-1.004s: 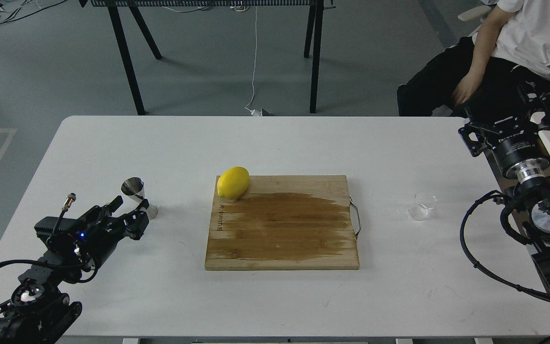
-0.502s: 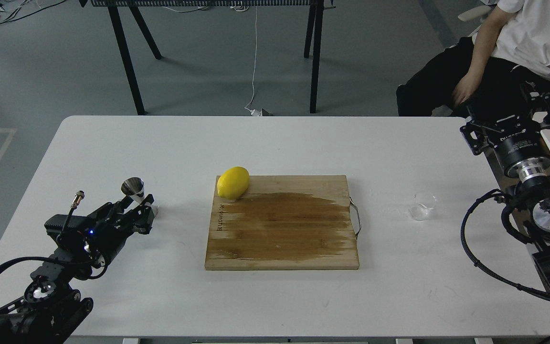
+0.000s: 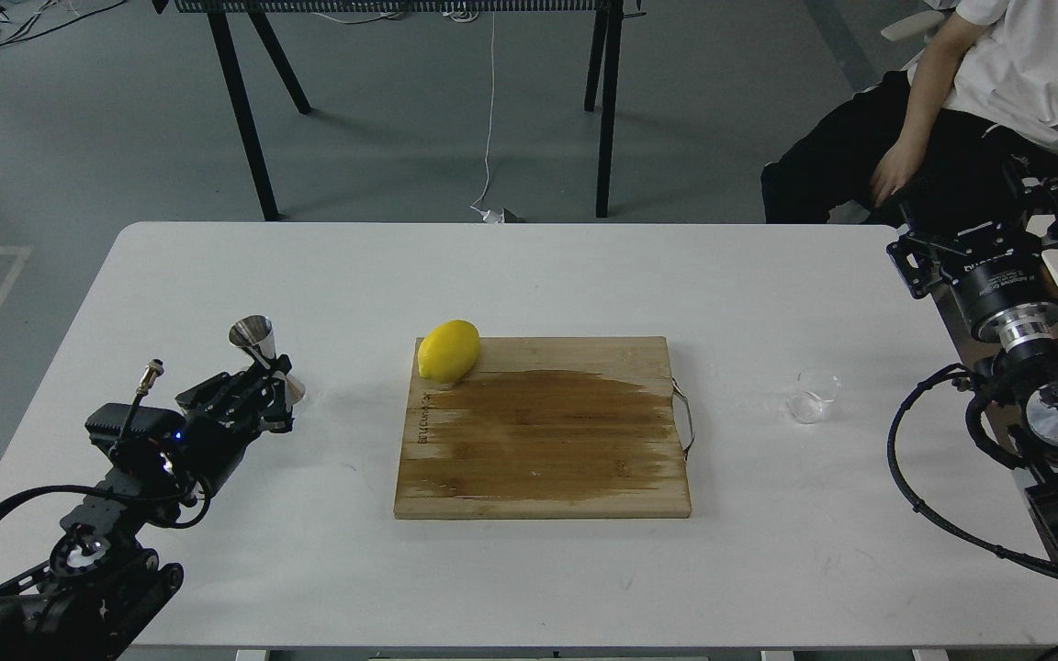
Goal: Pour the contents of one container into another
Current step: 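Lift the jigger with the left gripper and set it on the cutting board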
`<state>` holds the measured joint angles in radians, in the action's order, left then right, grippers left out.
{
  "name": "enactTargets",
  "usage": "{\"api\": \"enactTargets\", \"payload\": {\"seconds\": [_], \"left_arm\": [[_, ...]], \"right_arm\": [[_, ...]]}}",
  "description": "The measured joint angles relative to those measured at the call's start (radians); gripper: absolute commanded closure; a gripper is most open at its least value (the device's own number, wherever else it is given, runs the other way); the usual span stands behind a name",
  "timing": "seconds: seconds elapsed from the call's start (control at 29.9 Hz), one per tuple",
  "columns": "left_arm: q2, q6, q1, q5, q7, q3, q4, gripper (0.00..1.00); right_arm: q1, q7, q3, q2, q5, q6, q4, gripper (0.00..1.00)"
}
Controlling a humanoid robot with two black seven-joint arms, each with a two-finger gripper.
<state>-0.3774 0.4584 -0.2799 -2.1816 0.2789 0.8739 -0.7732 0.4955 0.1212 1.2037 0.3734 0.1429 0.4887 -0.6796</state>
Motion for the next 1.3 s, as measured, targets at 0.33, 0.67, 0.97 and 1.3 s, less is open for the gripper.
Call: {"api": "enactTargets", "payload": {"seconds": [0.33, 0.67, 0.97, 1.3], "left_arm": [[-0.034, -0.157, -0.051, 0.000, -0.007, -0.009, -0.391, 0.93], [0.064, -0.211, -0.232, 0.000, -0.069, -0.267, -0.402, 0.93], [0.233, -0.306, -0.210, 0.000, -0.111, -0.345, -0.316, 0.93], [0.349, -0.311, -0.227, 0.000, -0.165, -0.362, -0.106, 0.93]], "right_arm": [[-0.039, 0.000, 0.022, 0.043, 0.001, 0.000, 0.000, 0.00], [-0.074, 0.000, 0.032, 0.084, 0.003, 0.000, 0.007, 0.00], [-0.101, -0.001, 0.068, 0.107, 0.006, 0.000, 0.003, 0.00], [-0.105, -0.002, 0.073, 0.119, 0.006, 0.000, 0.003, 0.00]]}}
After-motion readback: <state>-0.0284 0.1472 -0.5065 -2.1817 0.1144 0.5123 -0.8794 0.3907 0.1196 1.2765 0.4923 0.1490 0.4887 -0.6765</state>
